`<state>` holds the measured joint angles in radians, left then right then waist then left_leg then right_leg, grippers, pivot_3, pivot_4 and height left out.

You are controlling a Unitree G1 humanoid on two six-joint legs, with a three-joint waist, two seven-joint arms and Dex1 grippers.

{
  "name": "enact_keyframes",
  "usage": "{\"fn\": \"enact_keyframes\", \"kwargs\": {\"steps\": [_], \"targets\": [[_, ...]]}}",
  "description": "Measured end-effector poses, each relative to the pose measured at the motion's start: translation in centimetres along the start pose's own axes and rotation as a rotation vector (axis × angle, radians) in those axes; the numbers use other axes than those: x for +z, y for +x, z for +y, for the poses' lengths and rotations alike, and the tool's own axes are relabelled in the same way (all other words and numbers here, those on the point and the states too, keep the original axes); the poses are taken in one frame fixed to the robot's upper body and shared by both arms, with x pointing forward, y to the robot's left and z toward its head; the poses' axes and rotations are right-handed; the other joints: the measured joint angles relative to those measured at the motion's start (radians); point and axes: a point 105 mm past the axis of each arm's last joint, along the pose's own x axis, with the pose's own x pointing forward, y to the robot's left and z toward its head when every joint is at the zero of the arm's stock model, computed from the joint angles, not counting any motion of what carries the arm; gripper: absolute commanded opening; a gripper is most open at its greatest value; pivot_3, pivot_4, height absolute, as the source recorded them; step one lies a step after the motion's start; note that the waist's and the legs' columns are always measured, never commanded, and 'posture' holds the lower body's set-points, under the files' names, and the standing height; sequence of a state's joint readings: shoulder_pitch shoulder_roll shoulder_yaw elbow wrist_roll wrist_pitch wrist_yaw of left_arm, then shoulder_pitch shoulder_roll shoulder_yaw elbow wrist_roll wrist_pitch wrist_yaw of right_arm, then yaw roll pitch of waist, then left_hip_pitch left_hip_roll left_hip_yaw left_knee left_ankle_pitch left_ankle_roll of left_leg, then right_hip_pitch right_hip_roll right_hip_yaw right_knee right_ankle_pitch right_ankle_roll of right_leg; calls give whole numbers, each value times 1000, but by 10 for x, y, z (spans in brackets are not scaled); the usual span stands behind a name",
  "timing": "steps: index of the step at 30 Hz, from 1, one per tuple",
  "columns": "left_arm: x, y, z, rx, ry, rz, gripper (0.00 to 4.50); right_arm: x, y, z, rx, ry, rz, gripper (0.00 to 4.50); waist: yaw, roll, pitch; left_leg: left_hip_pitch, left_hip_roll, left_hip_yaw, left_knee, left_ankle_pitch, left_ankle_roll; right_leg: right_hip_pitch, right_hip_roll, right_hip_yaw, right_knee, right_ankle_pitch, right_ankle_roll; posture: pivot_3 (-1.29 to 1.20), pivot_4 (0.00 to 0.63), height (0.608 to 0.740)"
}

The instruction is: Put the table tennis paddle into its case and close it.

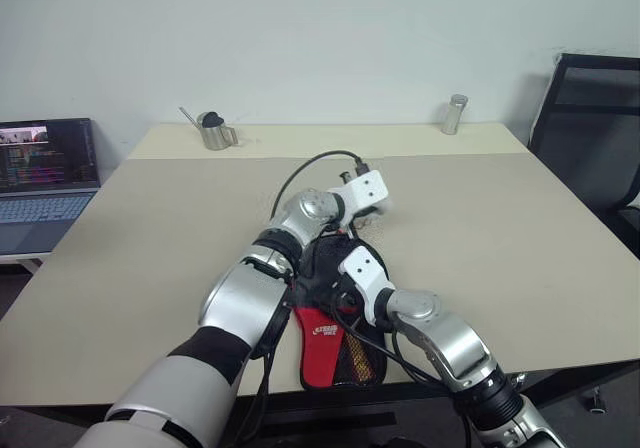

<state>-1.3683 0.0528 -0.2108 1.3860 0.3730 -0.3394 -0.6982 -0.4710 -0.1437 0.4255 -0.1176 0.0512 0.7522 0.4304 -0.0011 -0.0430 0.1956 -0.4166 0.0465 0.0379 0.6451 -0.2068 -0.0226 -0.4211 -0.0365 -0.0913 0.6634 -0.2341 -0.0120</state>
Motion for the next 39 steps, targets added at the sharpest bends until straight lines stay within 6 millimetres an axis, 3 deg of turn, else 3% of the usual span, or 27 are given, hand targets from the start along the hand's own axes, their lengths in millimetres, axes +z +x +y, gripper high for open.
{"fn": "enact_keyframes", "kwargs": {"steps": [5,9,22,30,34,39], "targets": [[17,10,-20,-112,25,-63,205,1,1,1,0,3,-3,4500,-2,2,-1,0,0,0,0,0,0,0,0,0,0,0,0,0,150,740],[15,8,-21,-129,27,-59,205,0,1,1,-3,4,-1,4500,-2,5,-3,0,0,0,0,0,0,0,1,0,0,0,0,0,150,740],[1,-3,-10,-106,4,-18,4494,1,5,2,6,6,2,4500,-6,5,-3,1,1,-1,0,0,0,0,1,0,0,0,0,0,150,740],[-12,-18,-2,-93,-66,-45,4494,3,8,3,14,9,3,4500,-11,7,-4,1,1,-1,0,0,0,0,2,0,1,0,0,0,150,740],[-15,-42,23,-22,-106,-92,4494,4,9,3,15,24,-1,4500,-17,7,-4,1,2,-1,-1,0,0,0,2,0,1,0,0,0,150,740],[-35,-77,47,61,-213,-119,4494,13,1,2,18,105,-5,4500,-17,7,-4,0,1,-2,0,0,0,0,2,0,0,0,0,0,150,740]]}}
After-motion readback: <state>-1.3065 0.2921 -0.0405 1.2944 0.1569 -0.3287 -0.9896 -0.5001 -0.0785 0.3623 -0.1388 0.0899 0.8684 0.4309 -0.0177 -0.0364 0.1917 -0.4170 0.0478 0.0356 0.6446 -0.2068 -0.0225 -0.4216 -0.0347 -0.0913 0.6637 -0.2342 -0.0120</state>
